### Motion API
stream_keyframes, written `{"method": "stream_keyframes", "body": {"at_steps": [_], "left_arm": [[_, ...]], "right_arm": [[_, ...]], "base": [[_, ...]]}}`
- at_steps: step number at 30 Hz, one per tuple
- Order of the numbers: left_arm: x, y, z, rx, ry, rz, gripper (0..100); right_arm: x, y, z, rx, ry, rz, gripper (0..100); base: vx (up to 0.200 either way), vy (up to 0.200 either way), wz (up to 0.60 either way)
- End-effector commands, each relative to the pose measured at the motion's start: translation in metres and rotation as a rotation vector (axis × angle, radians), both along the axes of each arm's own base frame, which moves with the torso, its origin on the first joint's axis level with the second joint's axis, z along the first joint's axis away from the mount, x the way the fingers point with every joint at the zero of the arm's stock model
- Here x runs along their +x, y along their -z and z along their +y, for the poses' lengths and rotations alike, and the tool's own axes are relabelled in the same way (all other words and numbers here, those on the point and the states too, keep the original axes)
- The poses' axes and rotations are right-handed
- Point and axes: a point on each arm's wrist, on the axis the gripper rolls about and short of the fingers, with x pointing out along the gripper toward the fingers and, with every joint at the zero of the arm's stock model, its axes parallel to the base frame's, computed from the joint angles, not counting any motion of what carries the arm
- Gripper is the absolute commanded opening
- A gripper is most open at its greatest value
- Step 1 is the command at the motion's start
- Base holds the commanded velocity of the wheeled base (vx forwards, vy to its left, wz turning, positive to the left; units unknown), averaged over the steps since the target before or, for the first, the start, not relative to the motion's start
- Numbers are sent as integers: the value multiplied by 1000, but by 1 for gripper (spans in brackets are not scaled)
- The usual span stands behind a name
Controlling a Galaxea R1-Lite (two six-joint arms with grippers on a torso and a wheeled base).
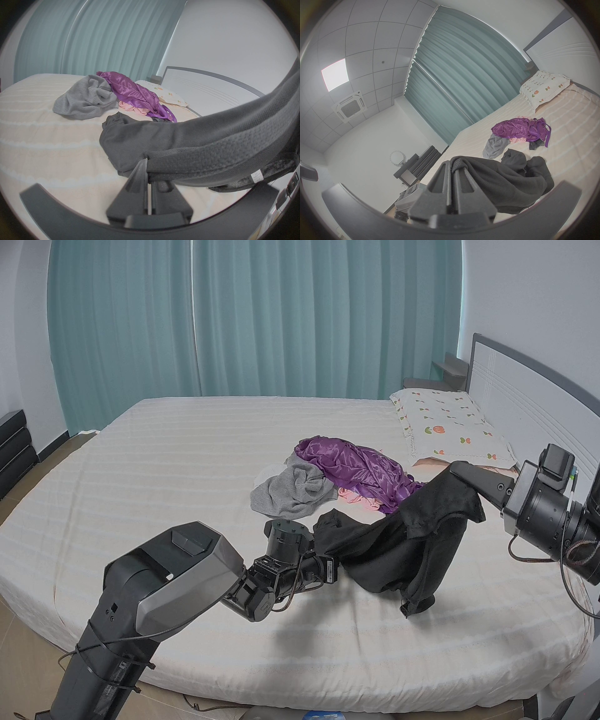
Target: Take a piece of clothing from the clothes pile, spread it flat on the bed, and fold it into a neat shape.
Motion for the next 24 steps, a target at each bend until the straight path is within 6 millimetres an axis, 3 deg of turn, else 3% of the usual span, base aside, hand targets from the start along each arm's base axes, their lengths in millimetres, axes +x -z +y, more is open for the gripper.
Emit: {"method": "stream_keyframes", "body": {"at_steps": [1,2,7,13,18,21,24], "left_arm": [[-15,-13,20,14,-54,20,0],[-16,-13,22,14,-56,20,0],[-45,-64,70,4,-131,28,0],[-56,-137,120,-112,-355,-62,0],[-66,-182,138,-186,-457,-163,0],[-76,-210,141,-224,-483,-232,0],[-84,-229,142,-257,-493,-286,0]], "right_arm": [[16,11,-6,-21,46,47,0],[17,11,-6,-22,46,48,0],[57,32,-16,-51,127,123,0],[110,37,-18,-33,241,73,0],[137,3,-18,41,344,-97,0],[139,-37,-21,91,360,-225,0],[133,-59,-21,101,356,-301,0]], "base": [[0,0,0],[0,0,0],[0,0,0],[0,0,0],[0,0,0],[0,0,0],[0,0,0]]}}
